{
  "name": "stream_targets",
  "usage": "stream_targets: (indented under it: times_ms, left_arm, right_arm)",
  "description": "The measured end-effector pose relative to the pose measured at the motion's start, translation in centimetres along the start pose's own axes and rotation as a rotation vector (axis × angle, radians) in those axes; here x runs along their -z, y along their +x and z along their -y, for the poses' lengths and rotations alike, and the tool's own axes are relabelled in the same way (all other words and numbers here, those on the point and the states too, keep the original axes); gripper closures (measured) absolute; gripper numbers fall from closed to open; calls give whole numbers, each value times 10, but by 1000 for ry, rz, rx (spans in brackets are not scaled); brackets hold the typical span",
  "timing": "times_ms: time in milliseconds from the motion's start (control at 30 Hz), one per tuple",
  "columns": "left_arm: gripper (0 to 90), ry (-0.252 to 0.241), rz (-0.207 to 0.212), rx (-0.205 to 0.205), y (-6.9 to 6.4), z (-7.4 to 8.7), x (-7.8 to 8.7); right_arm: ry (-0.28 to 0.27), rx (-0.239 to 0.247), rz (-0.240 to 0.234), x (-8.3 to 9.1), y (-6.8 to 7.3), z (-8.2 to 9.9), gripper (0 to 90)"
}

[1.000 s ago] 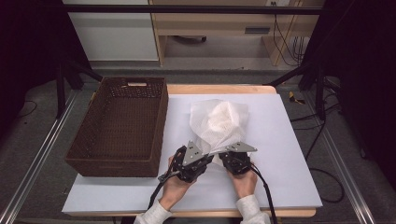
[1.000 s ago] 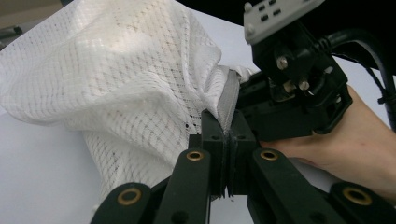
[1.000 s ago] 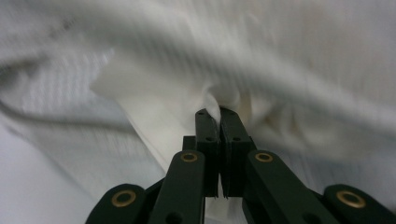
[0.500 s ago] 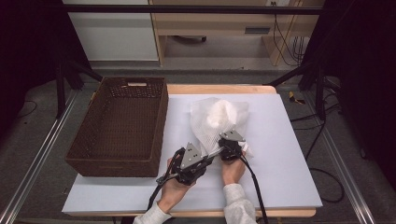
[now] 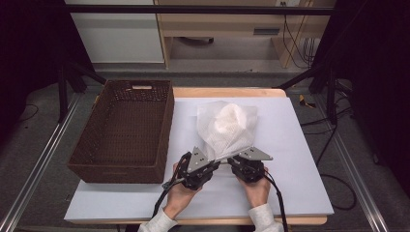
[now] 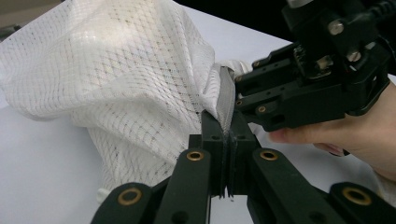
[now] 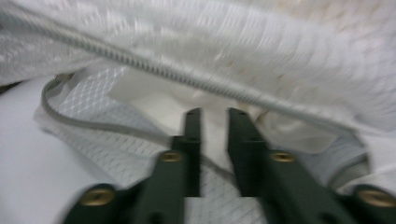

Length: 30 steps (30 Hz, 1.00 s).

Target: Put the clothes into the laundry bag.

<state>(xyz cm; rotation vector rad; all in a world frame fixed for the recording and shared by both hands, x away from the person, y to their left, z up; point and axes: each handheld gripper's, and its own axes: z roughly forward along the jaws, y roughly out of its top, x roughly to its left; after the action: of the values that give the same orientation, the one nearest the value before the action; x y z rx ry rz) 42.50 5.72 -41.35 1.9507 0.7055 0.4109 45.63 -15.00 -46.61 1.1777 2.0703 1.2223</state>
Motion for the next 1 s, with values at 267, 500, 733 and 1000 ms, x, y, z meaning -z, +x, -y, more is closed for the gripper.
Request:
stream_targets:
  times_ms: [267, 500, 733, 1000]
  left_arm:
    - [875, -5, 6, -9, -3, -3, 1]
    - [874, 1, 8, -14, -3, -1, -1]
    - [608, -16, -43, -21, 2, 4, 8]
    - [334, 70, -156, -18, 10, 44, 30]
  right_arm:
    - [139, -52, 41, -43, -4, 0, 900]
    - [104, -41, 181, -50, -7, -5, 900]
    - [13, -11, 21, 3, -9, 6, 690]
    - [-12, 13, 105, 58, -29, 28, 499]
